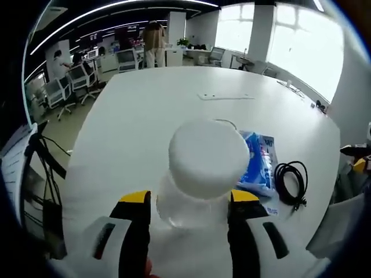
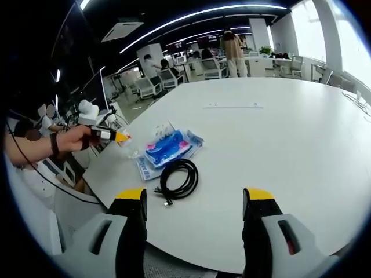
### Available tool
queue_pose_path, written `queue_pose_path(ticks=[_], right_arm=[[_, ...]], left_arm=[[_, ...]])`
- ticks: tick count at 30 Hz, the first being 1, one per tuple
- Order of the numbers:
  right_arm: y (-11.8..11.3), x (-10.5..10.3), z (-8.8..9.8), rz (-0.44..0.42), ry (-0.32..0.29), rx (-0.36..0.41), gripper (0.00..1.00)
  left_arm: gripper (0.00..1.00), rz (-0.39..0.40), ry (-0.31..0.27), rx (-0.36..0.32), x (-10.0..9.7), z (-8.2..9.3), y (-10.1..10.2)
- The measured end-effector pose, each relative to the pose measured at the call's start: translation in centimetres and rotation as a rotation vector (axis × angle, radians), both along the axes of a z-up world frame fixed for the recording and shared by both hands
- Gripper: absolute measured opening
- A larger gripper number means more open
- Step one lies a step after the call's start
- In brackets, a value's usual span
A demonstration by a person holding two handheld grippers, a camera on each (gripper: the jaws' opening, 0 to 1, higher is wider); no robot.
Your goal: Arrange the tabletop items into an orderly group along one side of the table until the central work area is clear of visible clutter.
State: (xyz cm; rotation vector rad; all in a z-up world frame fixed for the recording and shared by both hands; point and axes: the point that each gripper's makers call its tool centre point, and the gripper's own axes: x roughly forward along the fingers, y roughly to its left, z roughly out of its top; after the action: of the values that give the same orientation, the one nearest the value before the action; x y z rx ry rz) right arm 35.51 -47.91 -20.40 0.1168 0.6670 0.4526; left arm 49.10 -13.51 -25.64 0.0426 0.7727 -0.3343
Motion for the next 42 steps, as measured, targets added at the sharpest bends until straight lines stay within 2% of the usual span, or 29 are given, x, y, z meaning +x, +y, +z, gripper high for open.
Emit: queue_pose_path(ticks=[1, 15, 17, 26, 31, 42], right_arm=[[0.0, 0.1, 0.0, -0.001, 0.000, -0.001, 0.66], [-0.2, 0.3, 0.0, -0.004, 0.002, 0.000, 0.66], [-0.2, 0.3, 0.0, -0.002, 0.003, -0.002, 0.66], [-0.3, 0.3, -0.1, -0.006, 0.002, -0.001, 0.66], [-0.3, 0.4, -0.1, -0.005, 0.001, -0.006, 0.66], [-0.3, 0.1, -0.3, -0.008, 0.010, -0.003, 0.66]], left_arm=[[0.45, -0.005, -0.001, 0.002, 0.0, 0.0, -0.1], [0.43, 0.009, -0.013, 0.036, 0.1, -0.4, 0.1], [0.41, -0.003, -0.013, 0.062, -0.1, -0.5, 0.2], [0.40, 0.014, -0.023, 0.044, 0.1, -0.3, 0.0], [0.40, 0.020, -0.034, 0.057, 0.0, -0.1, 0.1], [0.40, 0.060, -0.037, 0.063, 0.8, 0.0, 1.0]])
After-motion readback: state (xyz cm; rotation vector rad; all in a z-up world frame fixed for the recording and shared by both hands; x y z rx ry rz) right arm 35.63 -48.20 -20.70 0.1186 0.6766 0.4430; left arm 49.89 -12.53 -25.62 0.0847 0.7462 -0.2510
